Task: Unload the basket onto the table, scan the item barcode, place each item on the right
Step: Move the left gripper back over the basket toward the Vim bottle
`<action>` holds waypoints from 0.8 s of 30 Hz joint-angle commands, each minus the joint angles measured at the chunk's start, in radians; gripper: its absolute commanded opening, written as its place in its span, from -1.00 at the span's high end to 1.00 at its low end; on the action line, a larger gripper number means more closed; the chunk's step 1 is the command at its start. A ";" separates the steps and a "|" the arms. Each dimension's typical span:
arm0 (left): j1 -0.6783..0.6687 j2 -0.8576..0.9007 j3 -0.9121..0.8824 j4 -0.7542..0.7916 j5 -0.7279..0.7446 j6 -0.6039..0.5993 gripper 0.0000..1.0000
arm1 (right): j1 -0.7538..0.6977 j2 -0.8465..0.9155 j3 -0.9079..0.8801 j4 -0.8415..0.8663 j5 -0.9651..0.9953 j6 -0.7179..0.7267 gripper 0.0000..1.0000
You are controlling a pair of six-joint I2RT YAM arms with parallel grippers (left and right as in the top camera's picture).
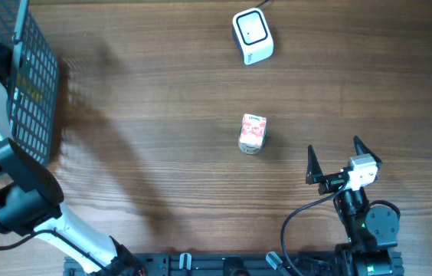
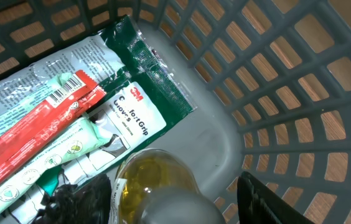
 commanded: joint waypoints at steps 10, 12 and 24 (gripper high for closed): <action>0.002 0.127 -0.027 -0.031 0.014 0.002 0.01 | -0.003 -0.006 -0.001 0.003 0.013 -0.005 -0.99; 0.010 0.127 -0.027 -0.040 0.014 0.002 0.06 | -0.003 -0.006 -0.001 0.003 0.013 -0.005 -0.99; 0.056 0.077 -0.026 -0.032 0.014 0.010 0.24 | -0.003 -0.006 -0.001 0.003 0.013 -0.005 -0.99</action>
